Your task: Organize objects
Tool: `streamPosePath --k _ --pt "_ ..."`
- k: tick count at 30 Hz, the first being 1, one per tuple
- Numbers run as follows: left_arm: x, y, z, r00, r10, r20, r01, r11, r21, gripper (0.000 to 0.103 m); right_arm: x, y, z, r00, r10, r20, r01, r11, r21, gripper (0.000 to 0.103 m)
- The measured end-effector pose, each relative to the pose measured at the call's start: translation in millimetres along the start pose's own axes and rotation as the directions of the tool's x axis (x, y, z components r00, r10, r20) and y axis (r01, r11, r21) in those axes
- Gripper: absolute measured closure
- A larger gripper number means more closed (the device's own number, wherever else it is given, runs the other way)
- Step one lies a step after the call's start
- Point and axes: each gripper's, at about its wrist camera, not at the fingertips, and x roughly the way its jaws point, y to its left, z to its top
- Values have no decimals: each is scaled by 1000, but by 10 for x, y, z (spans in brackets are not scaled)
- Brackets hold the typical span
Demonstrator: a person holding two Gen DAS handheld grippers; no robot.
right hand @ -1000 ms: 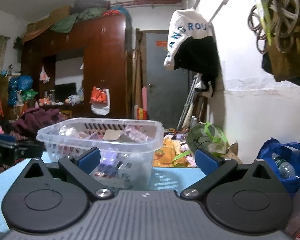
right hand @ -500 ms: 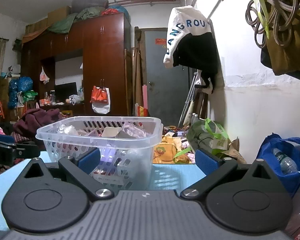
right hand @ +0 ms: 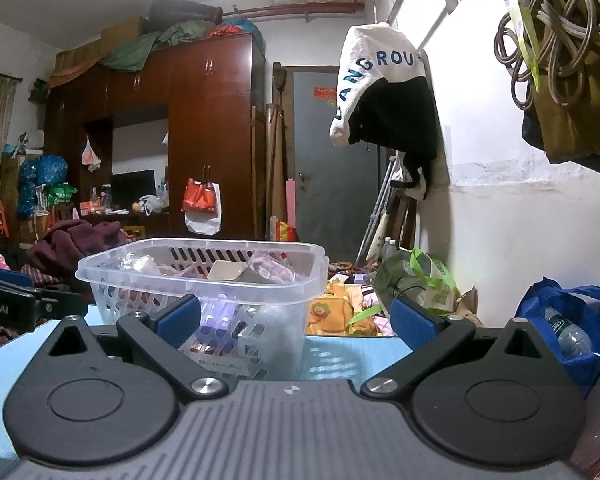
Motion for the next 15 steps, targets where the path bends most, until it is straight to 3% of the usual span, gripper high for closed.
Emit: streamPosePath --k 15 --pt "42 -12 -46 1000 -4 -18 4 1000 4 0 5 42 -41 1000 9 1 -9 1000 -22 0"
